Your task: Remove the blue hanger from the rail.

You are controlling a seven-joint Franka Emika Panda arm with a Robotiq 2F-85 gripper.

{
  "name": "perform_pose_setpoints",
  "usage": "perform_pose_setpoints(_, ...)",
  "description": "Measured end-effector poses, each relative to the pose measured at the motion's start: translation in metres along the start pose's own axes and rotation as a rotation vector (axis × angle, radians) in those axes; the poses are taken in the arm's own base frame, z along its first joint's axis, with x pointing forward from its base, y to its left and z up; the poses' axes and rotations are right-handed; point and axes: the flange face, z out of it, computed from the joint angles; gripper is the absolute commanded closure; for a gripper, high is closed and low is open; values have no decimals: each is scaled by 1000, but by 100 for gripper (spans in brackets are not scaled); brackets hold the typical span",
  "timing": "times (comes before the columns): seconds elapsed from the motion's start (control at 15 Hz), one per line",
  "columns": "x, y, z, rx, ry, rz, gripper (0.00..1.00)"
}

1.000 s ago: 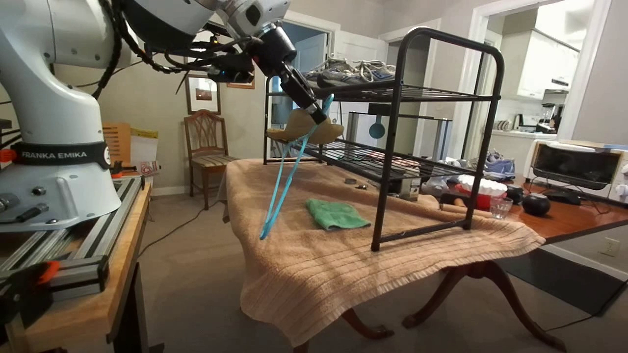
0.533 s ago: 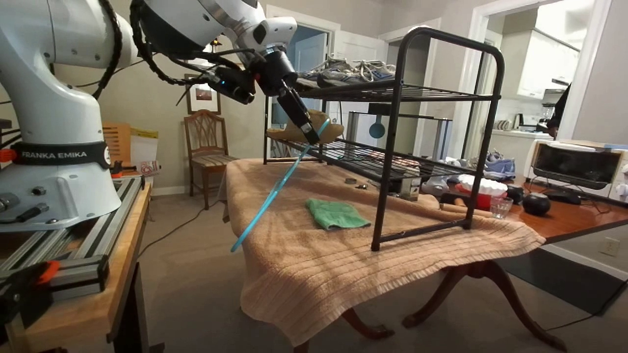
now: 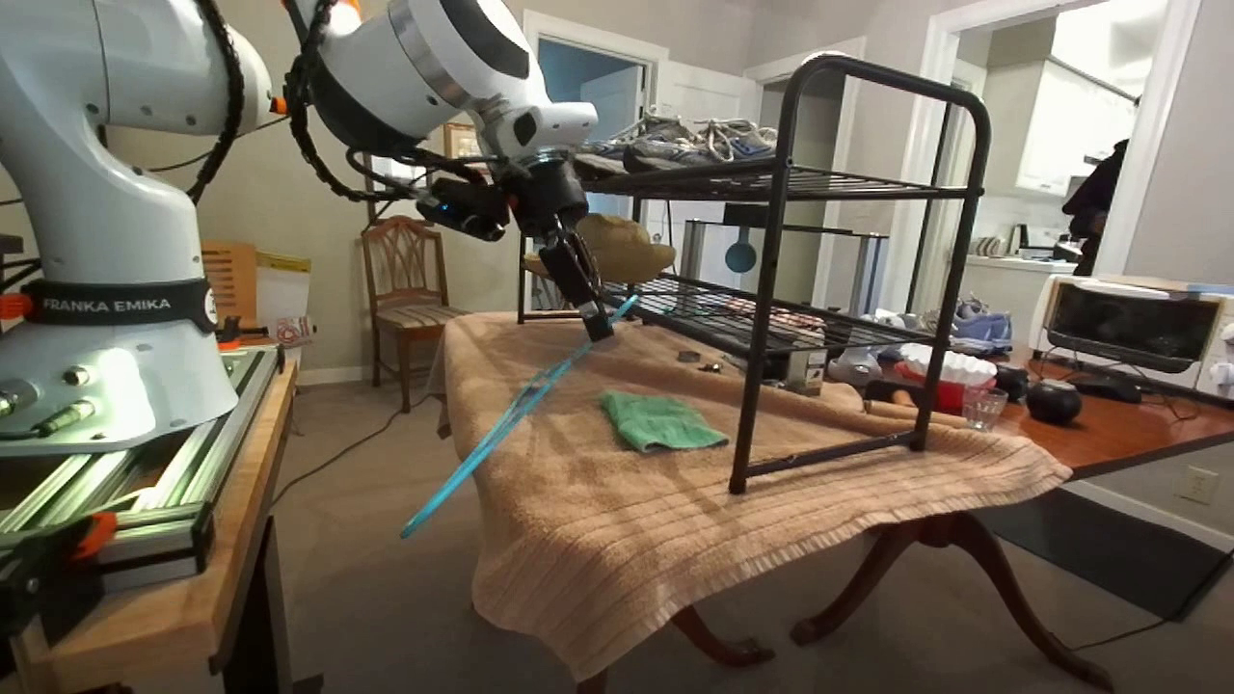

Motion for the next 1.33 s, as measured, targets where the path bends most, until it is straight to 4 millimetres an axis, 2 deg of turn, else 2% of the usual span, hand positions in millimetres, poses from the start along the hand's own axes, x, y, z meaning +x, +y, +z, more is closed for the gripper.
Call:
perform_pose_setpoints(0.2, 6, -2, 15, 22, -64, 55, 98)
perform_pose_setpoints(0.4, 21, -4, 21, 48, -80, 97, 98)
perform_pose_setpoints(0.87, 68, 0, 13, 56, -20, 171, 98)
perform_pose_setpoints(1.33, 84, -1, 14, 75, -7, 172, 98)
